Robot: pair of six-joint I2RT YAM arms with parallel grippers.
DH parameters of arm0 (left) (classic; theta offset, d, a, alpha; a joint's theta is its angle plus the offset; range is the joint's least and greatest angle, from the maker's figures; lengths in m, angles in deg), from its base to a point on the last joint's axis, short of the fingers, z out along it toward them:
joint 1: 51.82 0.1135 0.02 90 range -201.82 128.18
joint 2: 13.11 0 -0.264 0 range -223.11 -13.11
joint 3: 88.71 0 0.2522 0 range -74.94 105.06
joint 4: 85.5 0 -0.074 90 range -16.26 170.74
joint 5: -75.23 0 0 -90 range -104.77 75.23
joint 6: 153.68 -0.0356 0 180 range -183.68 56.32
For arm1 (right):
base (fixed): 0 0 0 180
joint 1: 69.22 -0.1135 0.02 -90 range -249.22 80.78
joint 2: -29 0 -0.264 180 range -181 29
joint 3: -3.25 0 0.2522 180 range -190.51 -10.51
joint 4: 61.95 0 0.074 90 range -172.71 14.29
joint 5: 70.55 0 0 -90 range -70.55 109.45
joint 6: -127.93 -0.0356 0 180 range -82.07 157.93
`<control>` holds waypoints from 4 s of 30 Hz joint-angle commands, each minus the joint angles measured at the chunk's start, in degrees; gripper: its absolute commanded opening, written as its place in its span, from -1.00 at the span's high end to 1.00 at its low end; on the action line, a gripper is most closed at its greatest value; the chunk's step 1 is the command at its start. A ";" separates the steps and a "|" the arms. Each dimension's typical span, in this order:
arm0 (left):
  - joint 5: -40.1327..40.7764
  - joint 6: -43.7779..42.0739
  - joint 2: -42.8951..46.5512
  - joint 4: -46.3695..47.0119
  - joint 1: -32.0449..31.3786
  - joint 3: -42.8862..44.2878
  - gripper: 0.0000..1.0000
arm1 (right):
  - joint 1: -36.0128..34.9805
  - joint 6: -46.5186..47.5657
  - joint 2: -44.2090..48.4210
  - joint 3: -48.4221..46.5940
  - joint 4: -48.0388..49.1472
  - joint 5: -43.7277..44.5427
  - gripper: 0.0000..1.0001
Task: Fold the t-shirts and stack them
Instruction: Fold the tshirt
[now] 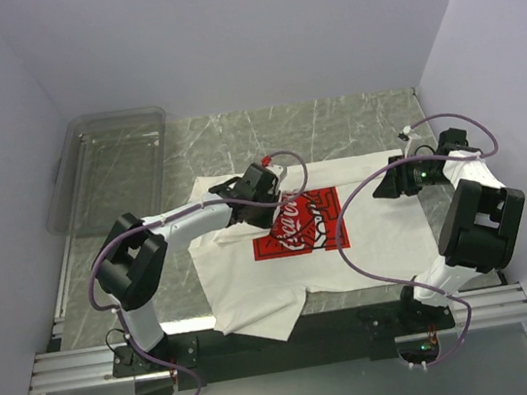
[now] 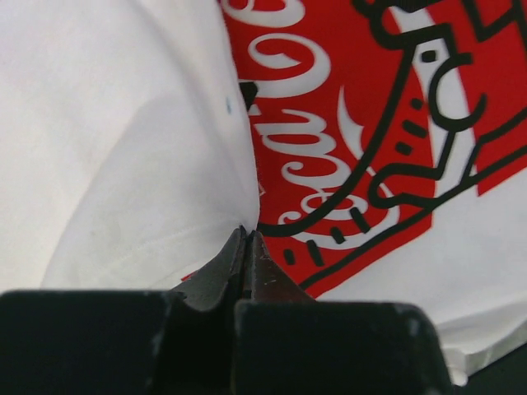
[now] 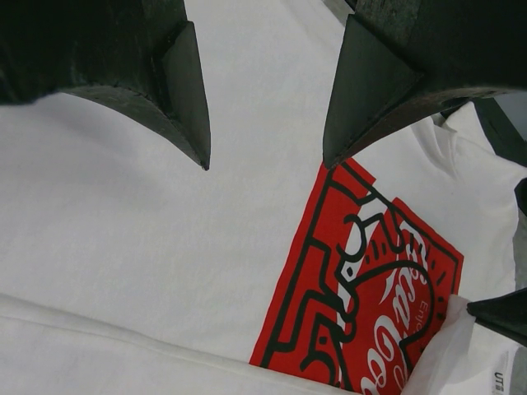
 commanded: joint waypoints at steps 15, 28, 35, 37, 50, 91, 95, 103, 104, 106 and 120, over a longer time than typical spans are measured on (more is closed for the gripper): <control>-6.58 1.01 -0.38 -2.08 -0.85 6.07 0.99 | 0.38 0.37 0.12 -1.22 0.06 -1.17 -0.27; -10.44 2.68 -1.43 -3.75 -1.29 8.80 0.99 | 0.38 0.37 0.12 -1.22 0.15 -1.17 -0.28; -11.94 4.88 -4.68 -4.45 -1.29 11.43 0.99 | 0.38 0.46 0.12 -1.14 0.14 -1.08 -0.27; -11.59 4.97 -5.04 -4.63 -1.20 11.35 0.98 | 0.38 0.46 0.12 -1.14 0.15 -1.08 -0.27; 7.56 9.26 12.43 -0.60 1.52 -1.03 -0.37 | -0.49 1.51 1.44 -0.78 0.32 0.76 -0.27; 6.43 22.19 -6.52 14.44 30.97 1.06 0.16 | -0.85 -10.70 -0.76 -10.01 6.82 12.46 -0.13; 8.44 22.02 -8.90 12.77 31.32 2.21 0.21 | -0.85 -10.00 -0.41 -9.05 6.56 12.63 -0.13; 10.56 22.11 -9.97 8.99 31.67 4.67 0.18 | -0.85 -8.86 1.17 -8.34 5.77 12.89 -0.13; 9.95 21.76 -9.27 9.43 31.67 4.67 0.15 | -0.85 -8.51 1.44 -8.26 5.25 12.98 -0.13; 8.63 21.23 -6.72 9.87 31.41 4.76 0.03 | -1.02 -6.84 2.14 -8.43 4.28 12.99 -0.15; -4.99 13.67 20.84 15.84 25.43 -7.59 -0.37 | -10.68 39.50 11.96 0.78 -18.13 9.90 -0.27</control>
